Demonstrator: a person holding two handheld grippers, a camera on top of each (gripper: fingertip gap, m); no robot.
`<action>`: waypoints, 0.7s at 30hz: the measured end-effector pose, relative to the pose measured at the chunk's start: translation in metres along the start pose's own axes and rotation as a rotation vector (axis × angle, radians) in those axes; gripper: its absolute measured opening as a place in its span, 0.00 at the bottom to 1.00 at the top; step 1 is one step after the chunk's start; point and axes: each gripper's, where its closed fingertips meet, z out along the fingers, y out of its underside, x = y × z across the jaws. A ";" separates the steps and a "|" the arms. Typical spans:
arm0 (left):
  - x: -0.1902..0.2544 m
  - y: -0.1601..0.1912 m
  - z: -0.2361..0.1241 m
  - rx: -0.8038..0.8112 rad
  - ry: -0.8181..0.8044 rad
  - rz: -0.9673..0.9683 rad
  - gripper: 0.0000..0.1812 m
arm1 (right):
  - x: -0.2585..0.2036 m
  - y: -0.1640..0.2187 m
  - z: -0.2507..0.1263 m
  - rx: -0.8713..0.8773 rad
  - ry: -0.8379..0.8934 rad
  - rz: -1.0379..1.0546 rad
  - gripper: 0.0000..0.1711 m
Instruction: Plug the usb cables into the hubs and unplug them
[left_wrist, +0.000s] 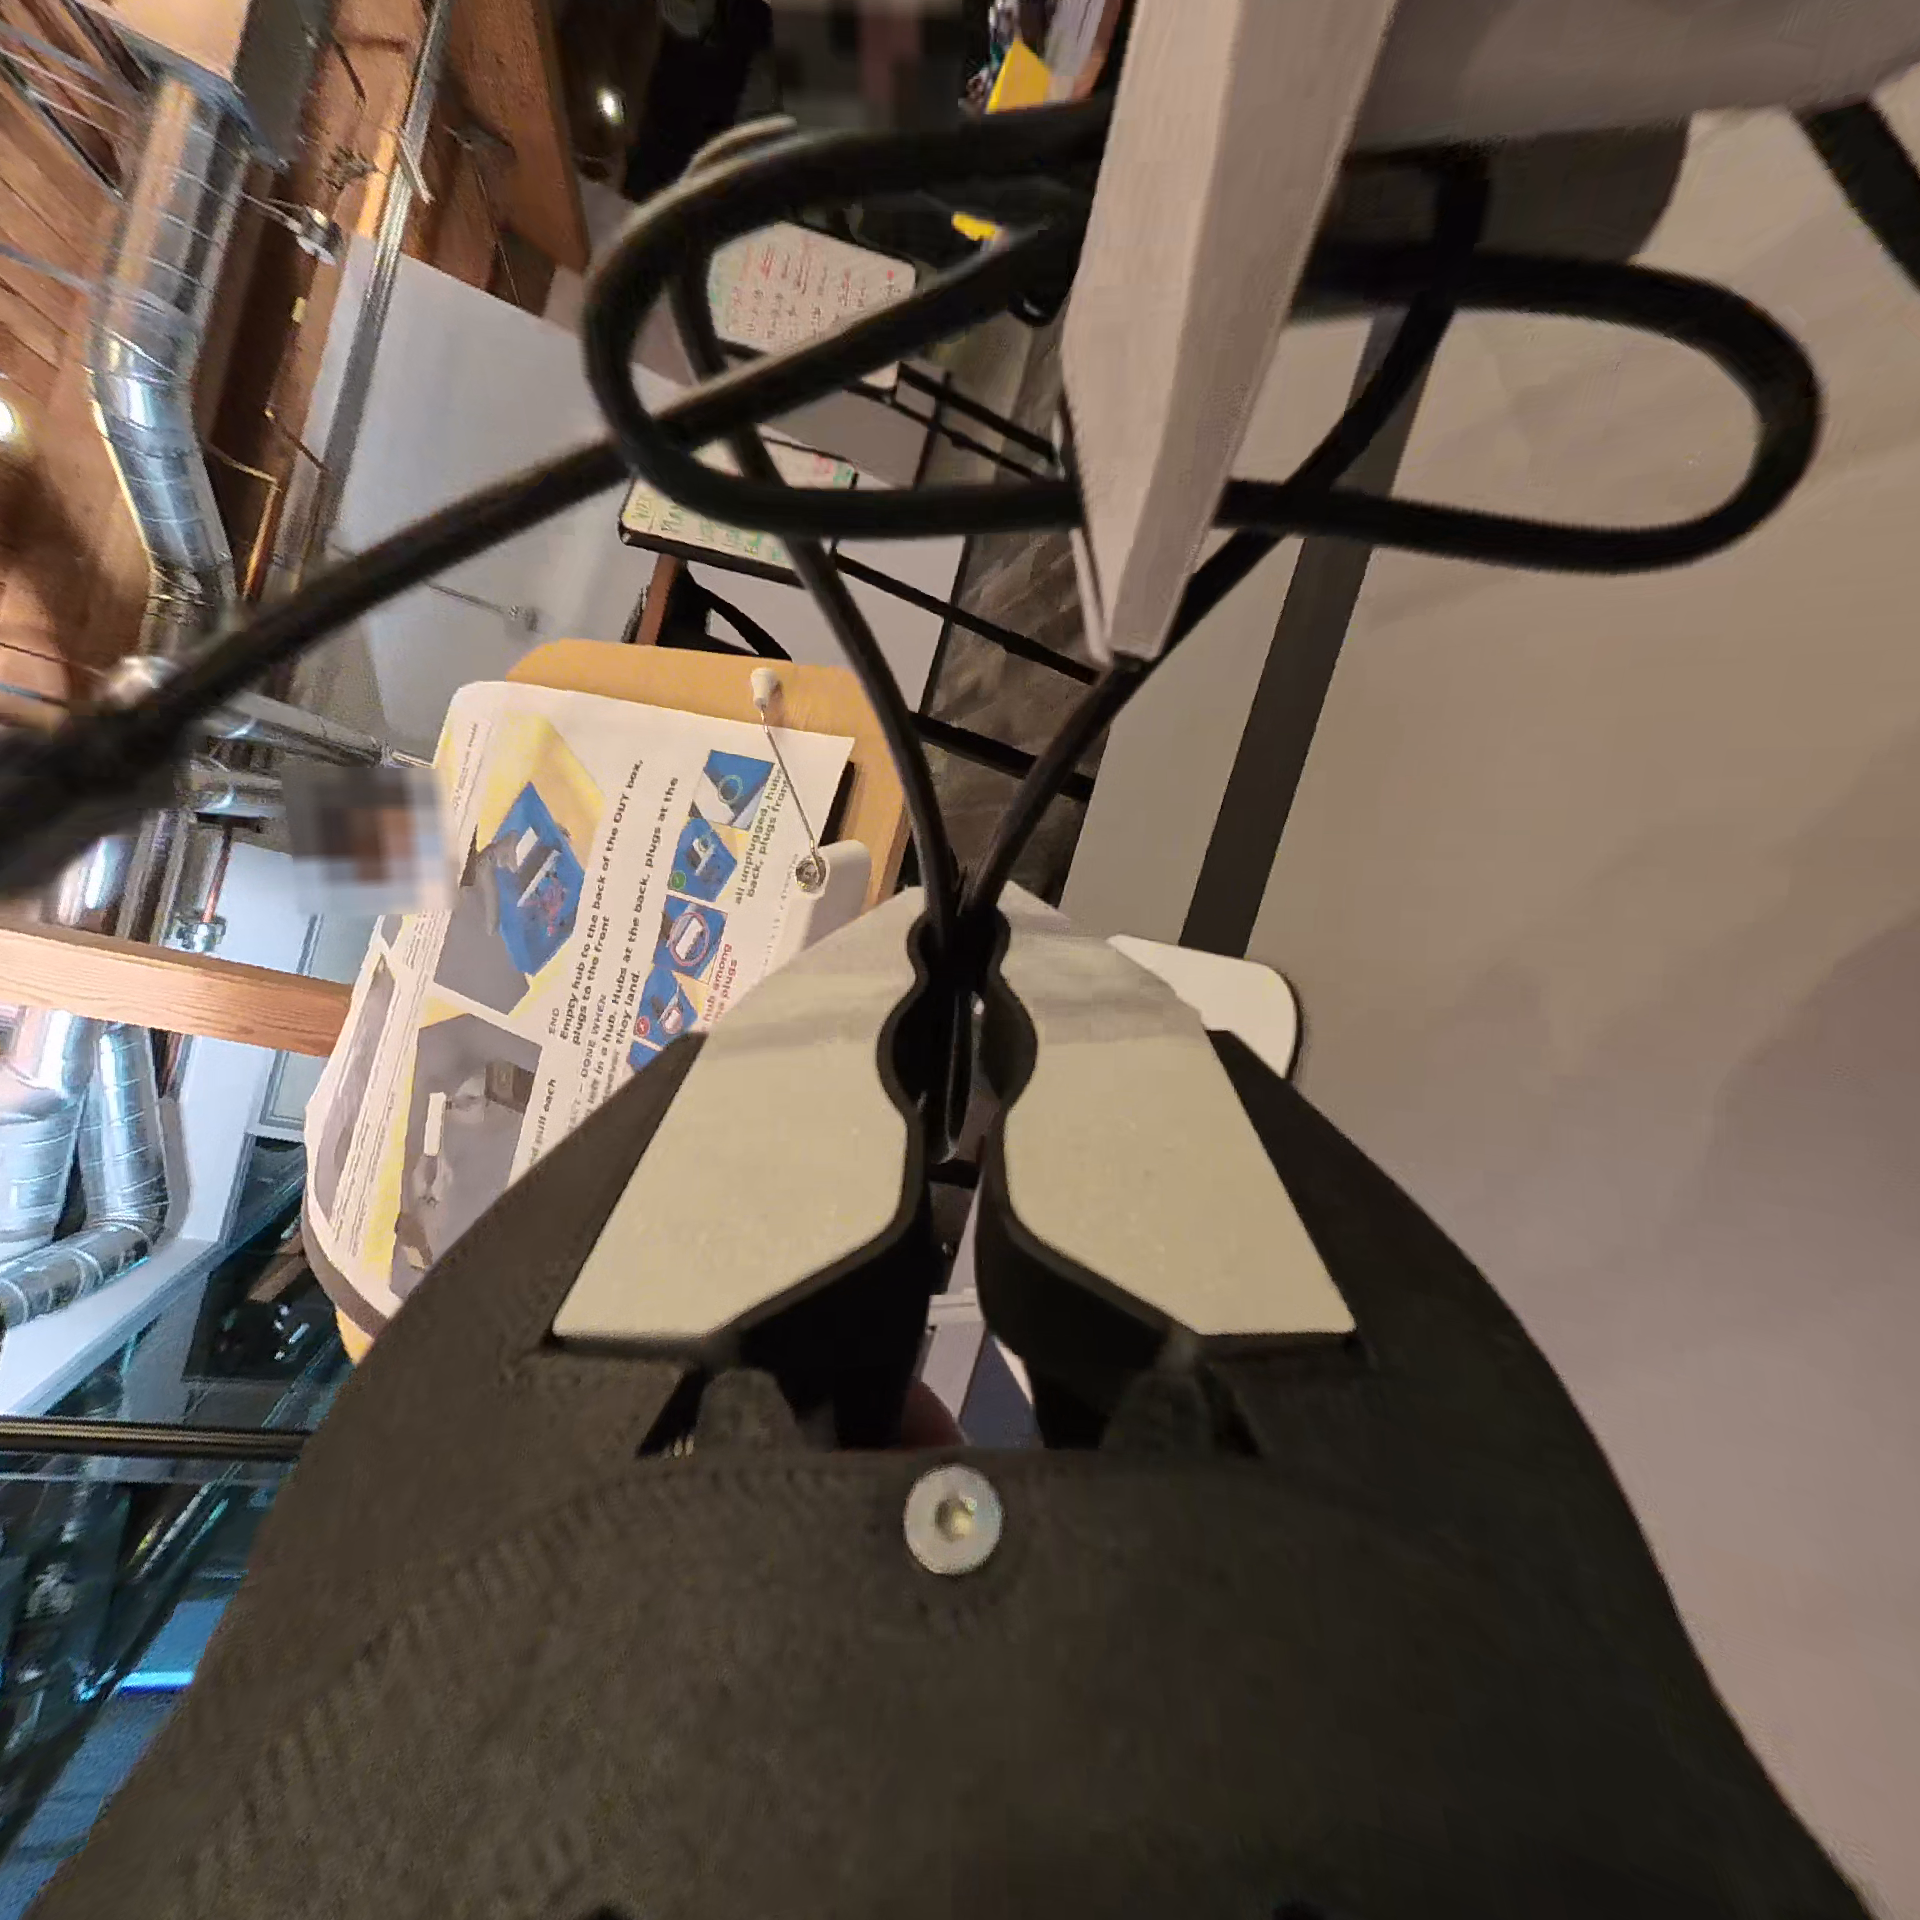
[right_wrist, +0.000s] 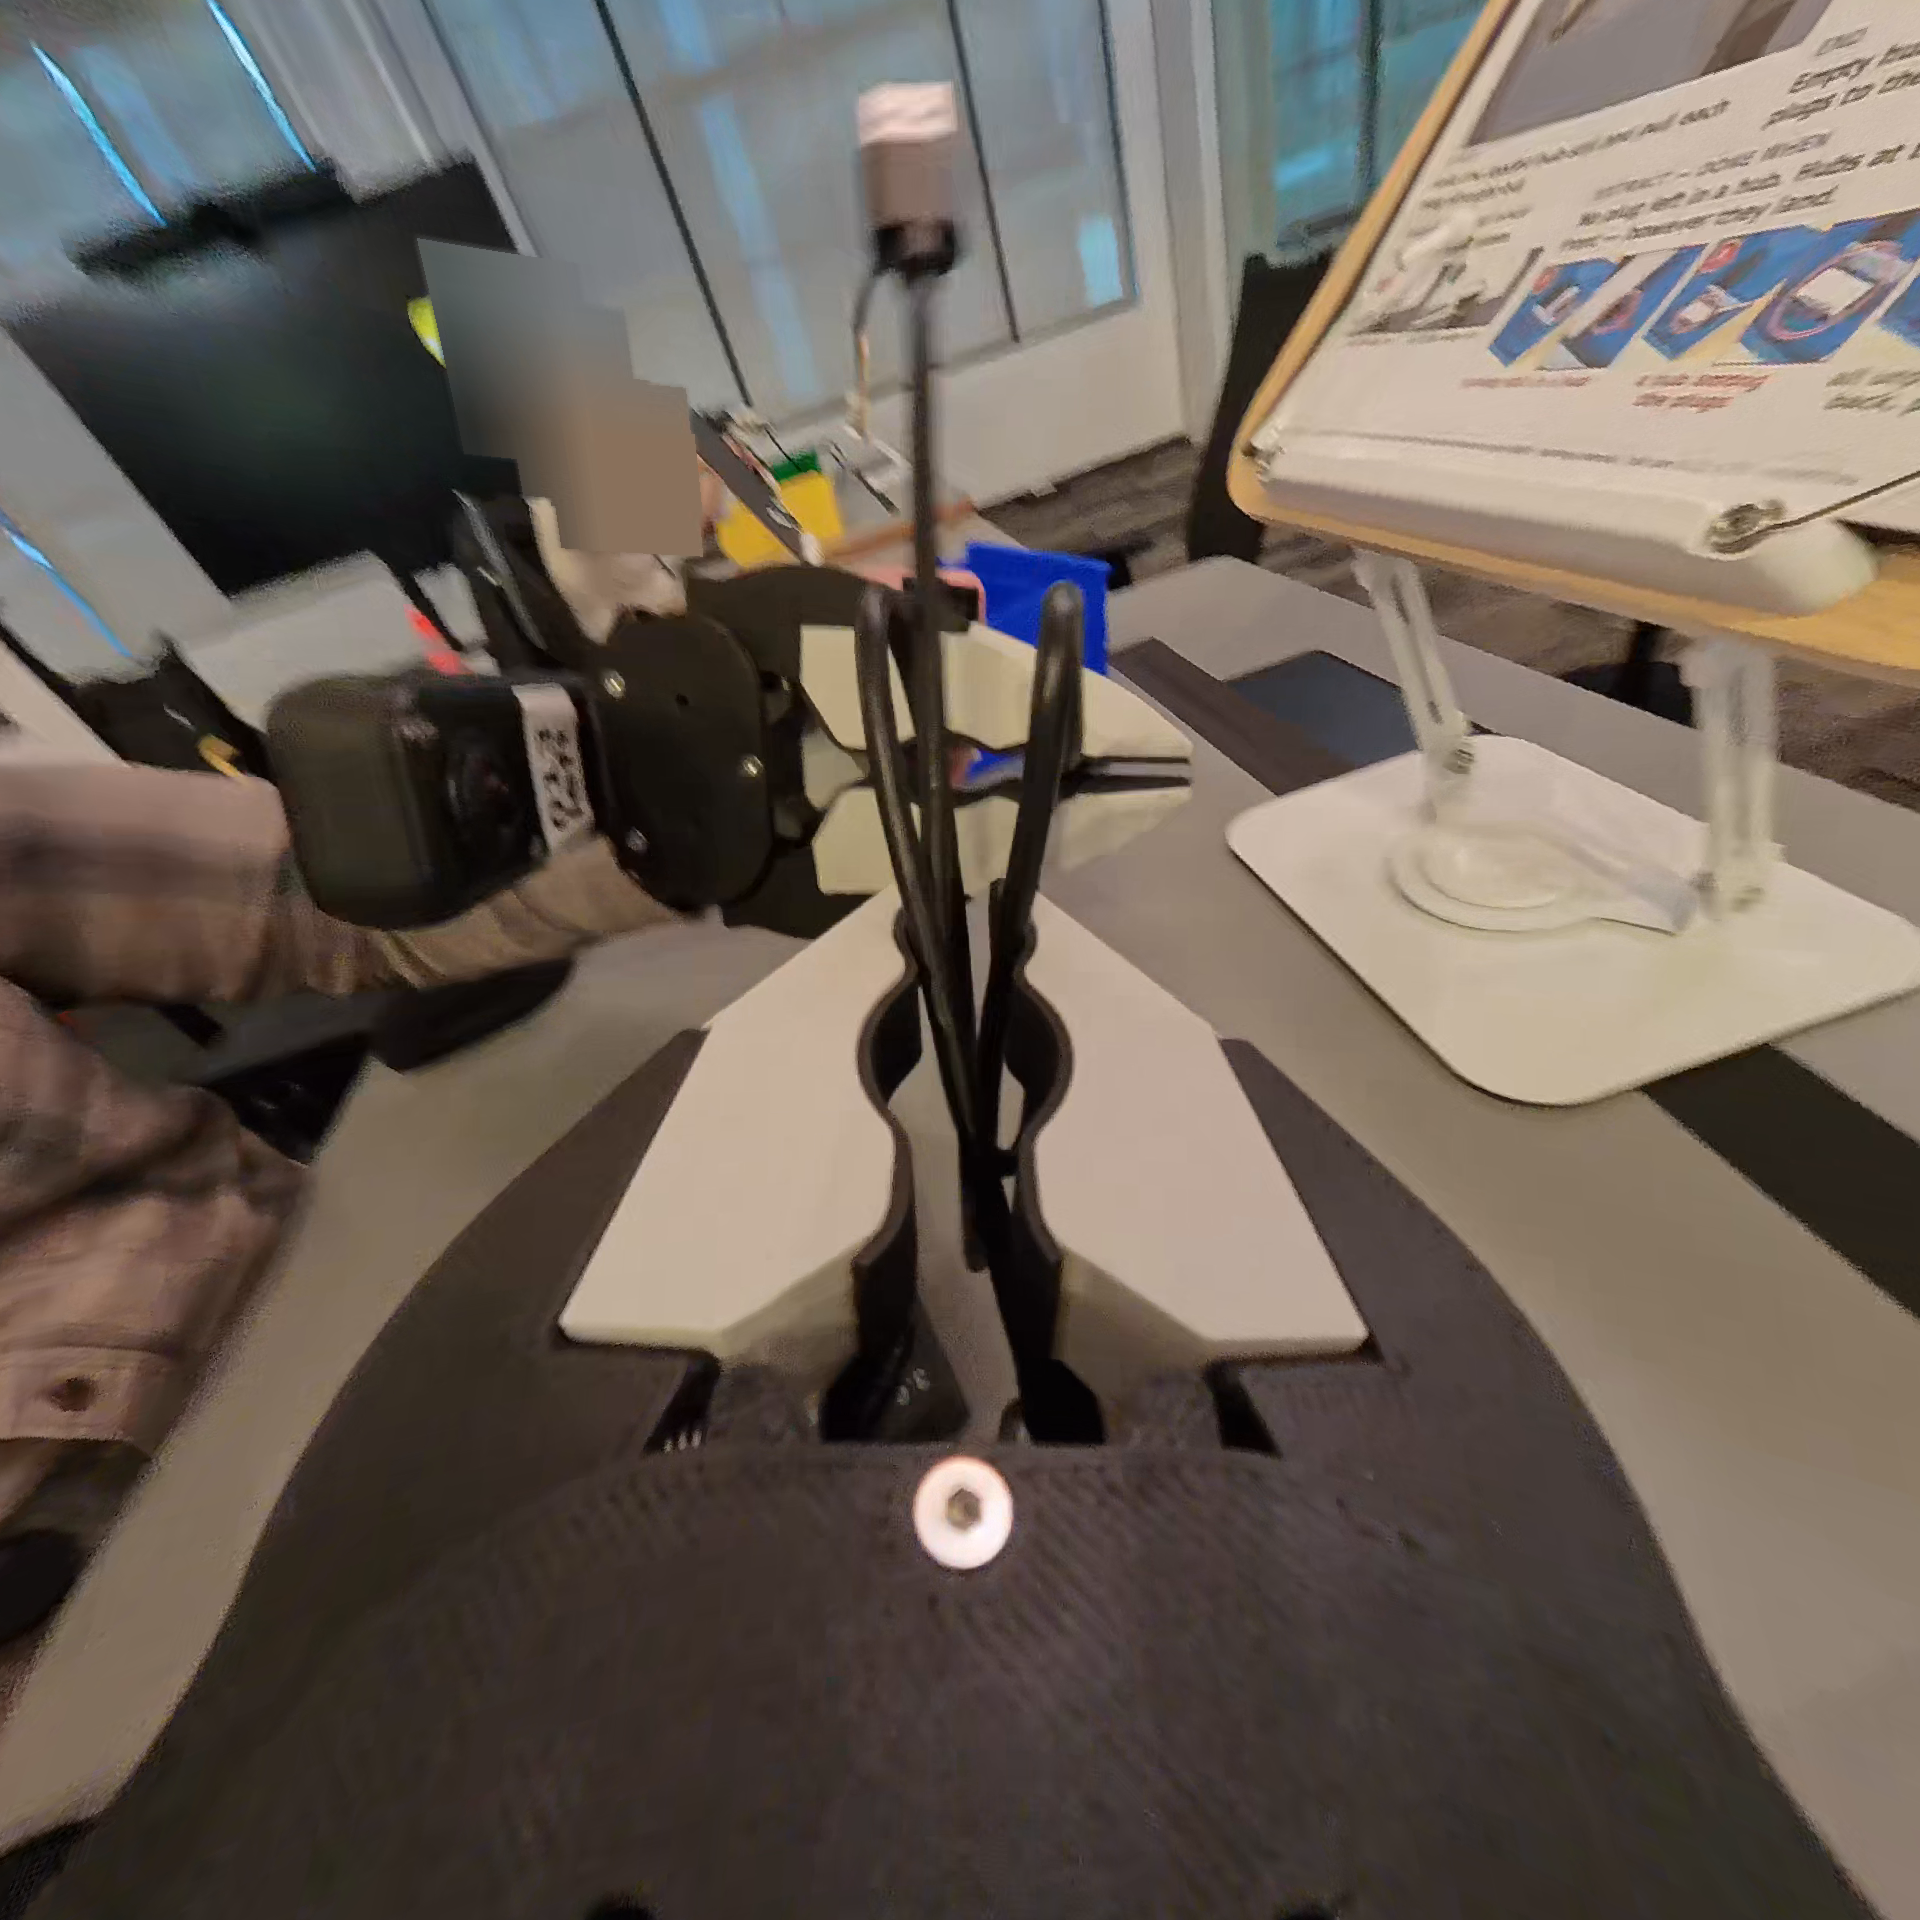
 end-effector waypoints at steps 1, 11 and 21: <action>0.000 0.003 0.000 -0.012 0.006 0.018 0.02 | 0.000 0.000 -0.001 -0.028 0.026 -0.025 0.08; 0.009 0.015 -0.005 -0.057 0.180 0.007 0.01 | 0.024 0.003 -0.020 -0.247 0.329 -0.322 0.28; 0.046 0.025 -0.013 -0.144 0.569 -0.129 0.01 | 0.003 0.022 -0.005 -0.565 0.408 -0.831 0.77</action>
